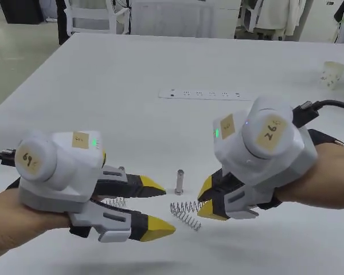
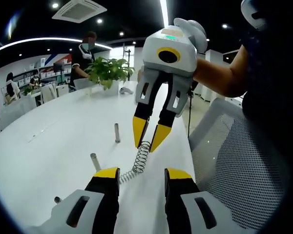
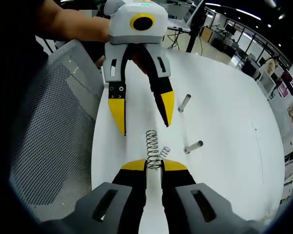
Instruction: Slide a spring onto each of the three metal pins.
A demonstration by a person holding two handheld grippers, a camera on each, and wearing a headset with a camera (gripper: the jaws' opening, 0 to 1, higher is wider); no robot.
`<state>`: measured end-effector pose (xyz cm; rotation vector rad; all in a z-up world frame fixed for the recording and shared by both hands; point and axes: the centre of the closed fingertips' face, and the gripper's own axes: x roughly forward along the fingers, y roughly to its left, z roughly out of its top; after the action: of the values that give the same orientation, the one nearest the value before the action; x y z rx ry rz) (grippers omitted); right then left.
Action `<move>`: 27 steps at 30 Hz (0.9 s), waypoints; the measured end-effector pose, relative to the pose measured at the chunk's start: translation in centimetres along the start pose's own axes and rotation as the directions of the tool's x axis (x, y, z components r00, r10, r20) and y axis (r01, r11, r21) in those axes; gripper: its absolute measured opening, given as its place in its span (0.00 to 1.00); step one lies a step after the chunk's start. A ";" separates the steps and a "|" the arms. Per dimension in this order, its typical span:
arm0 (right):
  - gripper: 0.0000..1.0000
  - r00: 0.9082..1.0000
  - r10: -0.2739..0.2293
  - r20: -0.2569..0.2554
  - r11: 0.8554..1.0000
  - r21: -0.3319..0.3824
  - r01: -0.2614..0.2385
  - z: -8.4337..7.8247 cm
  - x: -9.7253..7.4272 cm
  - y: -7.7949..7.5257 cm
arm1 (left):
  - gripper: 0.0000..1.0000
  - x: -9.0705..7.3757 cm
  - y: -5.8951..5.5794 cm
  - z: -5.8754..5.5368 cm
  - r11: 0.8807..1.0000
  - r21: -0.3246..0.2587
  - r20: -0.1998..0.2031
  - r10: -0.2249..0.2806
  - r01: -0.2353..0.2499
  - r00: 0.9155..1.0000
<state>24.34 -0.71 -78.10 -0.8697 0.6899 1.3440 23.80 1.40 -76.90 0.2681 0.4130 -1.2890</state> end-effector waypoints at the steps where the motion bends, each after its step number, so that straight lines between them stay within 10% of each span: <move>1: 0.08 1.000 0.000 0.000 1.000 -0.001 0.000 0.1 0.0 0.0 | 0.29 0.0 0.0 0.0 1.000 0.004 -0.001 -0.001 0.001 1.000; 27: 0.08 1.000 0.002 0.006 1.000 -0.024 -0.002 0.8 0.2 0.2 | 0.10 0.8 0.2 0.0 0.997 0.074 -0.008 -0.006 0.007 1.000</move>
<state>24.06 0.10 -77.83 -0.8835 0.6712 1.3587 24.18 0.78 -77.25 0.3347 0.3737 -1.3115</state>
